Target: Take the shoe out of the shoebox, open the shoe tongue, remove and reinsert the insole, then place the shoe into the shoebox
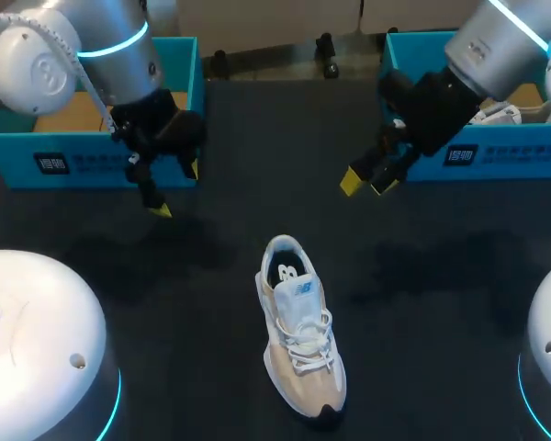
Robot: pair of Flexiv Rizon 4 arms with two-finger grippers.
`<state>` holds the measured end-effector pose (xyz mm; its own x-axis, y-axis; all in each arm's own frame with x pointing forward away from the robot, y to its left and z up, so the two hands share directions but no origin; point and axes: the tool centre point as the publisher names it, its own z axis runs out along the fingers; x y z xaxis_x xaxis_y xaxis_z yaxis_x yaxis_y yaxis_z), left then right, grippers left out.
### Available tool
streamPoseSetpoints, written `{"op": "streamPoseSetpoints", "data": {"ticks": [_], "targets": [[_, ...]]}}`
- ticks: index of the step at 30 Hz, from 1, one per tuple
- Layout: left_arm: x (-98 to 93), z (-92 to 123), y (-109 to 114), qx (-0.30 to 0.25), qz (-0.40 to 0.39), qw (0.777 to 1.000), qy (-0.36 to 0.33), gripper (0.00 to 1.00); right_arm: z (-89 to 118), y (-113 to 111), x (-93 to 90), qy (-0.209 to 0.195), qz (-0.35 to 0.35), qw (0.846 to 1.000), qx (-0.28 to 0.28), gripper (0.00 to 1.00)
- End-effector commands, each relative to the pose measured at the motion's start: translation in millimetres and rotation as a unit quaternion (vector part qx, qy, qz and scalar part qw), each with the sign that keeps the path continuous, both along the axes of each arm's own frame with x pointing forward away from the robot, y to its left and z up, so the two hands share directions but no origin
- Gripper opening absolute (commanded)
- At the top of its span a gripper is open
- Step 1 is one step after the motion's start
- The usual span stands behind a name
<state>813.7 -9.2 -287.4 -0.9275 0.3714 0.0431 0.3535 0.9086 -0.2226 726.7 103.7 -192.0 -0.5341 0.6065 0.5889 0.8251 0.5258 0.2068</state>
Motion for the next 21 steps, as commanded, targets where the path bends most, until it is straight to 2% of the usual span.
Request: {"op": "streamPoseSetpoints", "data": {"ticks": [1,4,5,21], "targets": [[-1.7,0,2,-0.001,0.0,1.0,-0.002,1.0,-1,2,0.8,0.001,0.0,1.0,-0.001,1.0],[-1.7,0,2,-0.001,0.0,1.0,-0.002,1.0,-1,2,0.8,0.001,0.0,1.0,-0.001,1.0],[-1.7,0,2,-0.001,0.0,1.0,-0.002,1.0,-1,8,3.5,-0.005,0.005,1.0,-0.01,1.0],[50.3,11,41,0.034,-0.026,0.999,-0.001,1.0,-6,59,5.6,-0.03,-0.035,0.994,-0.098,1.0]]}}
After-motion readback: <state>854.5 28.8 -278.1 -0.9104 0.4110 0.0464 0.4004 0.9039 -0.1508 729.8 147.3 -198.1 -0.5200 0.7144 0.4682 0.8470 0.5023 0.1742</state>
